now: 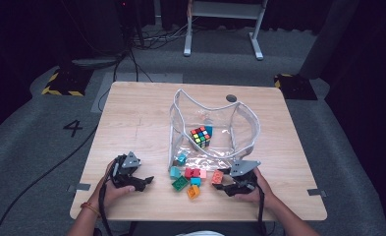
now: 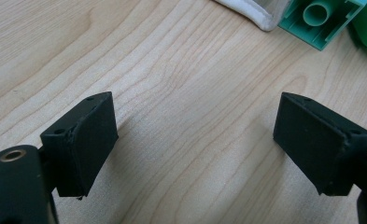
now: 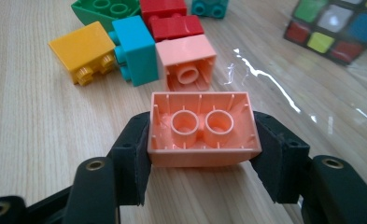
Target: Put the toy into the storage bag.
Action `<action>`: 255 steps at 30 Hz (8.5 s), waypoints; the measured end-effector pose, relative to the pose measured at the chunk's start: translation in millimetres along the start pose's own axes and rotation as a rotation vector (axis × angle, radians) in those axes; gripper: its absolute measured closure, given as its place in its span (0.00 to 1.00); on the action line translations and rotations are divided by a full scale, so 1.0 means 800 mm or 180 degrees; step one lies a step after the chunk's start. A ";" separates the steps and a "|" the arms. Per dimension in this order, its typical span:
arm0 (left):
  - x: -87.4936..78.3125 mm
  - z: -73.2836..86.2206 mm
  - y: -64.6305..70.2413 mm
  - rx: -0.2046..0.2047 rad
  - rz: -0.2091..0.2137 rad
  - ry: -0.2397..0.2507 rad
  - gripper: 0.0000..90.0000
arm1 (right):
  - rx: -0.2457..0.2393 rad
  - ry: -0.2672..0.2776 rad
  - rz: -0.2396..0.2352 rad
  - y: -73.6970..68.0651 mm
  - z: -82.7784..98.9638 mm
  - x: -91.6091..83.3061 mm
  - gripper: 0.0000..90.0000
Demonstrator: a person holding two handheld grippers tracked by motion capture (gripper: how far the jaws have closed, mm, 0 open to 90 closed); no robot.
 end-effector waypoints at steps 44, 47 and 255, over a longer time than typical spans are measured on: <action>0.000 0.000 0.000 -0.0001 0.0001 0.0000 0.15 | 0.0606 0.0318 0.0954 0.117 0.047 -0.173 0.48; 0.000 0.000 0.000 -0.0001 0.0001 0.0000 0.15 | 0.0585 0.0403 0.0997 0.124 0.036 -0.190 0.48; 0.000 0.001 0.001 -0.0006 0.0009 -0.0008 0.15 | -0.0261 -0.0018 -0.0082 -0.008 -0.034 0.035 0.42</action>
Point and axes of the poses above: each handheld gripper's, and its own axes: x roughly forward along the jaws, z roughly out of its underside, y roughly to its right, the point moved 4 cm from there along x, roughly forward along the jaws, and after that the axes turned 13 degrees about -y, right-handed, at the moved point
